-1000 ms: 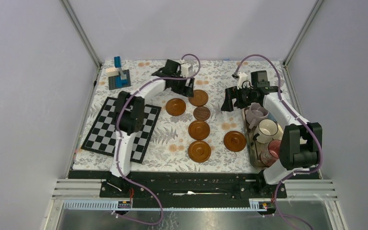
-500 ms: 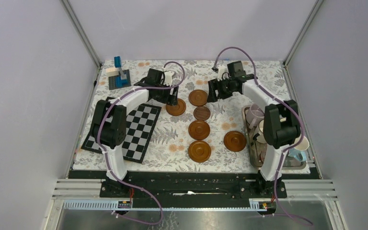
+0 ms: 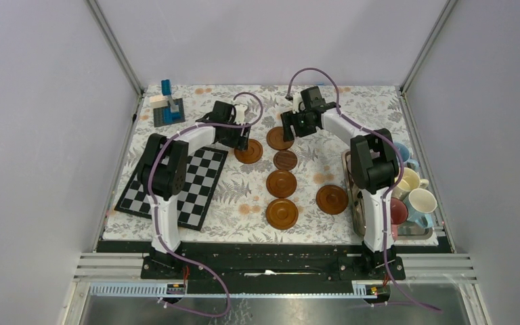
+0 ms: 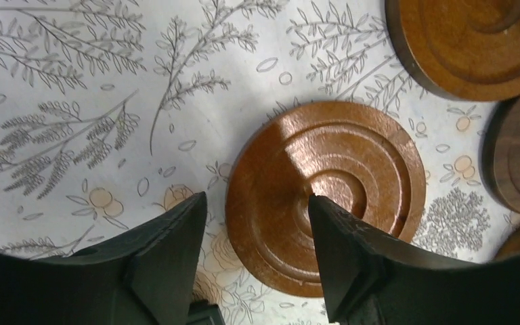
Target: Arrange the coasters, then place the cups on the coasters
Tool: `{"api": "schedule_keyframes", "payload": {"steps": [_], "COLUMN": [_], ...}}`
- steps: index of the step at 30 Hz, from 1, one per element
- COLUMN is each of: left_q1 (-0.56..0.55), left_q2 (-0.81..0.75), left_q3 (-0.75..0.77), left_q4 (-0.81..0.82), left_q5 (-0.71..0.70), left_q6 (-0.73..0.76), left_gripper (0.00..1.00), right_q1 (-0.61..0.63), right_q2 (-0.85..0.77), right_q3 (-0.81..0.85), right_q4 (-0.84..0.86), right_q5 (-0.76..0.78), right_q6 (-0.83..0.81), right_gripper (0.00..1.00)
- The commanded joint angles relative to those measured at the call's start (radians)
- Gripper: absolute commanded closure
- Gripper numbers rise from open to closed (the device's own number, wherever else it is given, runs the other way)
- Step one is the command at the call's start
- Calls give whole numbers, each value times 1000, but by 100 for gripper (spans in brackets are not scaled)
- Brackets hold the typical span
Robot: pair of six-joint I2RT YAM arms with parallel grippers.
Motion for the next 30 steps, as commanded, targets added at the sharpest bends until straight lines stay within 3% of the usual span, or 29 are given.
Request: {"api": "schedule_keyframes", "payload": {"steps": [1,9,17,19,21,25,30], "left_q1": [5,57,73,78,82,84,84], "left_q2": [52,175,218,209,182,78,-66], "left_q3": [81,243,320,331,345,358,302], "left_q4": [16,-13,-33,-47,-63,-103,-155], "left_q5": [-49,-108,-95,-82,-65,-50,7], "left_q6": [9,-13,2,-10,-8,16,28], "left_gripper": [39,48,48,42,29,18,5], "right_q1": [17,19,25,24,21,3,-5], "right_q2": [57,129,134,124,104,17,-161], "right_q3": [94,144,128,158,196,251,174], "right_q4": [25,20,18,-6,-43,-120,-223], "right_q5": [65,83,83,89,96,76,2], "right_q6": [14,10,5,2,-16,-35,-110], "right_gripper": [24,31,34,30,28,23,23]}}
